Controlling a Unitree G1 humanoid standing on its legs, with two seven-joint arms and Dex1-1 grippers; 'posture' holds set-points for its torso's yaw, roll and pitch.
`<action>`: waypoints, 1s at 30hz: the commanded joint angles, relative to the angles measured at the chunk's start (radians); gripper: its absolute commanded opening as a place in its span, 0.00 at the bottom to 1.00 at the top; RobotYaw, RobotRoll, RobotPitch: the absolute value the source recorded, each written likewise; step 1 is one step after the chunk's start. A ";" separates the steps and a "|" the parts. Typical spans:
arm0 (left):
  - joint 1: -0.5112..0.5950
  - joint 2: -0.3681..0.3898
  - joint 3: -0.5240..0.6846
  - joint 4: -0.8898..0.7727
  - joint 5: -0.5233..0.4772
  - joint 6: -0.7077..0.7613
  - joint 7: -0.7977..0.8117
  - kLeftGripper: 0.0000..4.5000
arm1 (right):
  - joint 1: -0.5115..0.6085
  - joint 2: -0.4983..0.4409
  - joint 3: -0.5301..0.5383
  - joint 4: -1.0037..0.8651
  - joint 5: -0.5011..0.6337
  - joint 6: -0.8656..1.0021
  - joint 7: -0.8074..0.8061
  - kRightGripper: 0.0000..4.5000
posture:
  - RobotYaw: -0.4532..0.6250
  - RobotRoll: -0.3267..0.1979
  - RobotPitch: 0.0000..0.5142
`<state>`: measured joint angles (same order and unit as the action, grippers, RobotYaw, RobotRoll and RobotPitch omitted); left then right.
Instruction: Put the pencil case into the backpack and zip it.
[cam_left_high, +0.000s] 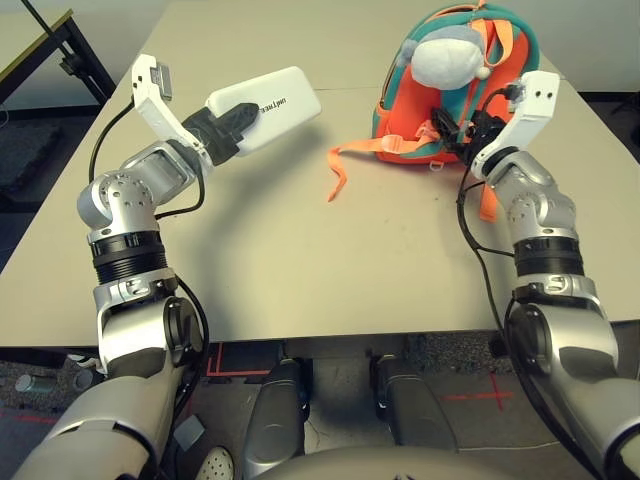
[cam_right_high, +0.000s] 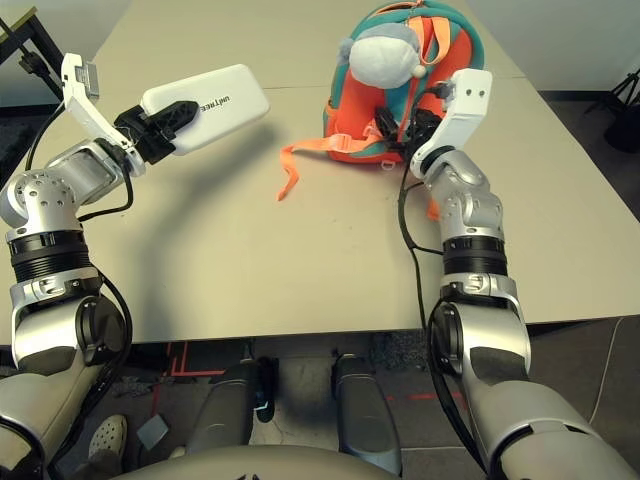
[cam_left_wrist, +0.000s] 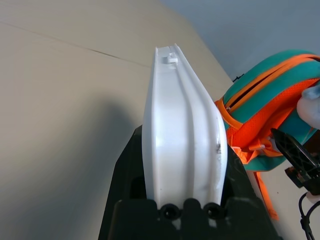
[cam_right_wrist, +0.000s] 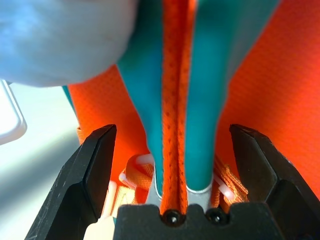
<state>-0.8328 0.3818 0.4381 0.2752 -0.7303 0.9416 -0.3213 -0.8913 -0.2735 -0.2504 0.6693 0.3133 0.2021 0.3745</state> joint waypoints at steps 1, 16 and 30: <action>0.011 0.000 0.008 -0.043 -0.010 -0.016 0.005 0.27 | -0.017 -0.003 0.006 0.045 -0.010 -0.038 0.024 0.92 | 0.38 0.62 0.26; 0.003 -0.003 -0.012 -0.008 0.005 -0.041 -0.011 0.27 | 0.260 -0.091 0.020 -0.616 0.168 0.366 0.124 0.18 | 0.36 0.62 0.27; -0.035 0.003 -0.054 0.077 0.024 -0.076 -0.057 0.27 | 0.468 -0.245 -0.137 -1.137 0.610 0.838 0.095 0.18 | 0.31 0.62 0.29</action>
<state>-0.8483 0.3754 0.3886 0.3433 -0.7094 0.8850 -0.3559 -0.4286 -0.5069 -0.3511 -0.3941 0.8402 1.0155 0.4624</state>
